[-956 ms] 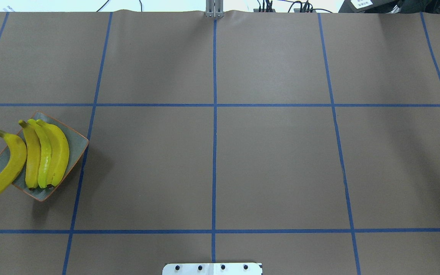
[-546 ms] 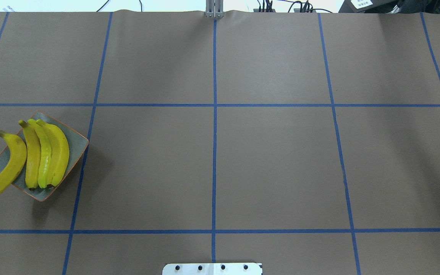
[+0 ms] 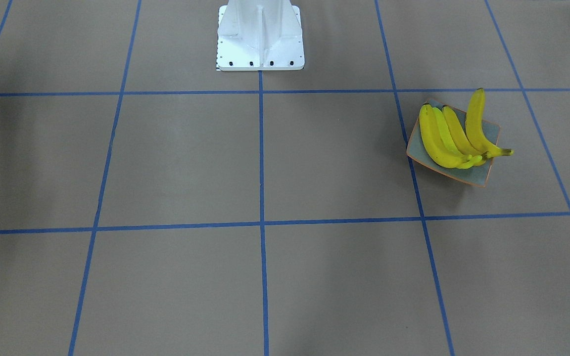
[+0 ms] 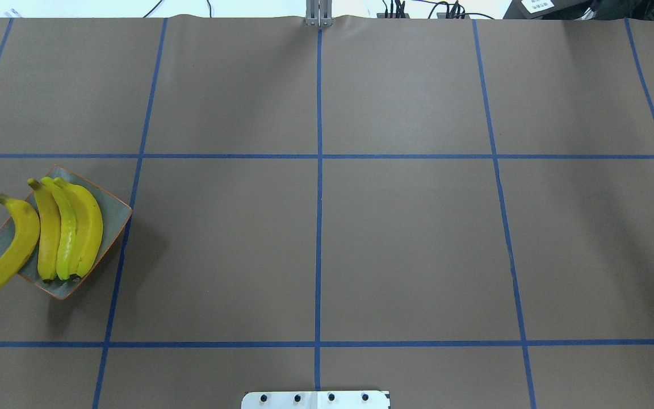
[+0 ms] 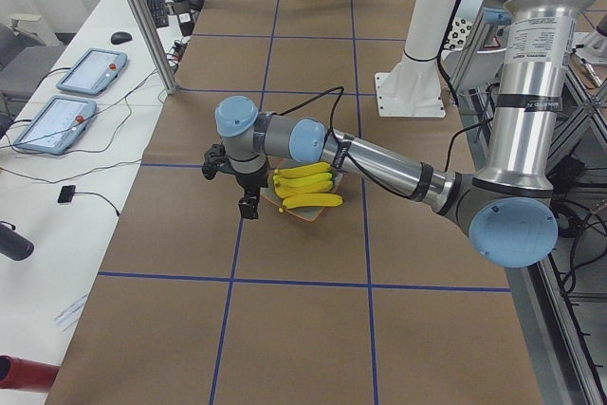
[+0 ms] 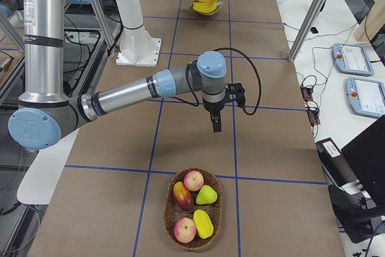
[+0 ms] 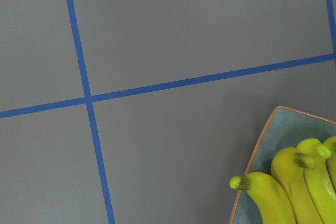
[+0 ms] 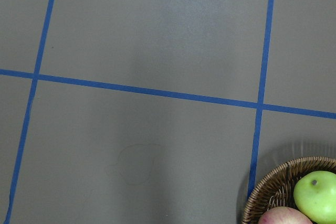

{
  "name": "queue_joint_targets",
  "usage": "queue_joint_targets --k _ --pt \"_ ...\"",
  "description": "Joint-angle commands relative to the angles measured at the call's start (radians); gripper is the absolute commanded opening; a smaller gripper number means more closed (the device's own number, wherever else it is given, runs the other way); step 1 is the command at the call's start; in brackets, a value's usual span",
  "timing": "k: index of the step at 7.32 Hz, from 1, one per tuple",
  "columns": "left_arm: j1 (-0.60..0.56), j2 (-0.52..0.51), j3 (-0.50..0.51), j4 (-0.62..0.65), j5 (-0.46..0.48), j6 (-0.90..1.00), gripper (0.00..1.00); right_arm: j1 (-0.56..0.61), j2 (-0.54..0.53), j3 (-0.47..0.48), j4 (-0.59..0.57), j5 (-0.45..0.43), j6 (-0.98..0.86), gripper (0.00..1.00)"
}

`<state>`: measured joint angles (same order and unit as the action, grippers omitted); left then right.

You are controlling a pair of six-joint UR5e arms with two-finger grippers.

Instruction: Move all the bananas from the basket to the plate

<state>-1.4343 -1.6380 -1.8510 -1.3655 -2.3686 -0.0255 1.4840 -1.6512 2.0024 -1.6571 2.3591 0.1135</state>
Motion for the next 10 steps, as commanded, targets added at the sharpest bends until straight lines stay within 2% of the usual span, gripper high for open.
queue_joint_targets --k 1,10 --pt "-0.012 0.01 -0.002 0.0 0.0 -0.001 1.0 -0.001 -0.006 0.004 -0.001 0.002 0.0 1.0" --pt "-0.009 0.009 0.007 -0.001 0.002 0.002 1.0 -0.004 0.008 -0.004 -0.001 -0.003 0.0 1.0"
